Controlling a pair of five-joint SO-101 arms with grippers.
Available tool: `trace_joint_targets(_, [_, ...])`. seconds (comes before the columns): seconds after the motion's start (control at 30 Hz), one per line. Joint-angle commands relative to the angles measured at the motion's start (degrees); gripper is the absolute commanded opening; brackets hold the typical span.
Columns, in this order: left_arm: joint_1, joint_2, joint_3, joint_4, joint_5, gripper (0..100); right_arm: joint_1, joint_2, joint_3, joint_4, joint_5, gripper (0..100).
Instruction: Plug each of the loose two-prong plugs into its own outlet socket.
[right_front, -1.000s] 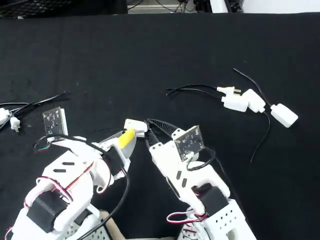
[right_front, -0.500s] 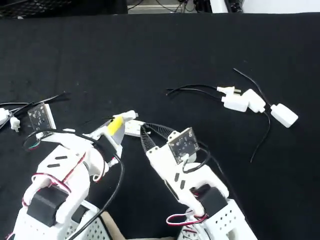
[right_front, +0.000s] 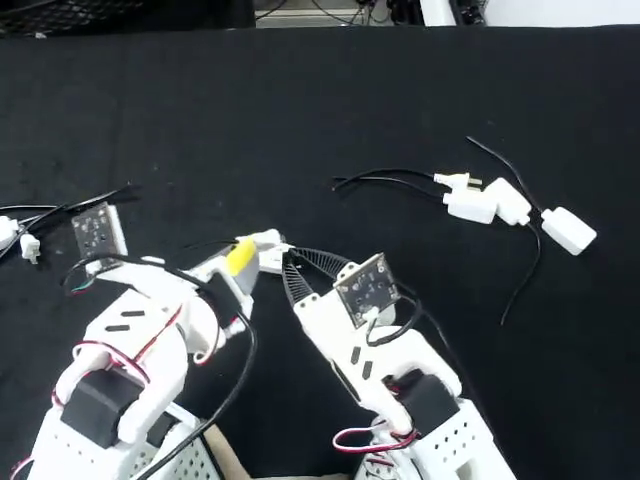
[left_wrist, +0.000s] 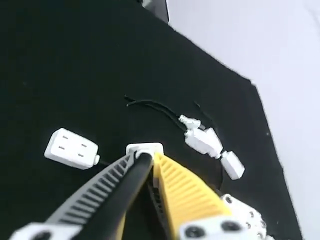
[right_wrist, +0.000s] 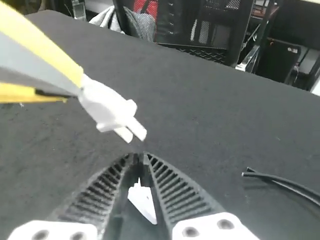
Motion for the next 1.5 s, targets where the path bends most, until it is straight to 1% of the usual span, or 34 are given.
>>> trace_joint_targets(0.0, [1.5, -0.4, -0.5, 0.2, -1.8, 3, -0.7, -0.6, -3.2, 0.3, 1.8, 1.2])
trace_joint_targets(0.13, [3.0, -0.4, -0.3, 0.4, -1.8, 3, -0.7, -0.6, -3.2, 0.3, 2.1, 1.2])
trace_joint_targets(0.2, [4.6, -0.4, -0.9, 2.8, -2.2, 3, -0.5, -0.6, -3.2, 0.2, 2.2, 1.2])
trace_joint_targets(0.33, [8.7, -0.4, -2.6, 6.5, -2.1, 3, 2.8, -0.7, -3.4, -0.2, 2.1, 1.2])
trace_joint_targets(0.6, [9.3, -0.4, -2.2, 7.1, -2.1, 3, 3.6, -0.7, -3.0, -1.3, 2.1, 1.2])
trace_joint_targets(0.8, [7.9, -0.4, -2.8, 6.4, -3.3, 3, 3.5, -0.7, -2.9, -1.0, 2.1, 1.2])
trace_joint_targets(0.9, [2.6, 0.1, -2.7, 3.1, -6.7, 3, 3.7, -0.7, -2.6, -1.2, 2.2, 1.2])
trace_joint_targets(0.97, [0.0, 0.2, -2.2, 2.4, -8.4, 3, 3.7, -0.7, -1.9, -1.9, 2.5, 1.2])
trace_joint_targets(1.07, [-0.1, 0.2, -1.2, 3.1, -10.0, 3, 3.8, -0.6, -0.1, -4.7, 4.4, 1.2])
trace_joint_targets(1.13, [-0.1, 0.3, -0.1, 3.3, -10.3, 3, 4.7, -0.6, 0.8, -6.3, 4.3, 1.2])
trace_joint_targets(1.27, [0.5, 0.3, -0.3, 6.2, -11.0, 3, 6.9, -0.6, 1.3, -8.1, 3.2, 1.2])
trace_joint_targets(1.33, [2.0, 0.3, -0.2, 8.1, -12.9, 3, 7.9, -0.6, 1.9, -9.1, 2.5, 1.2])
trace_joint_targets(1.37, [2.7, 0.3, -0.1, 9.1, -15.3, 3, 8.4, -0.6, 2.6, -10.5, 2.0, 1.2])
trace_joint_targets(1.47, [3.1, 0.3, -0.2, 12.8, -28.7, 3, 9.6, 0.0, 4.4, -13.9, 2.0, 1.2])
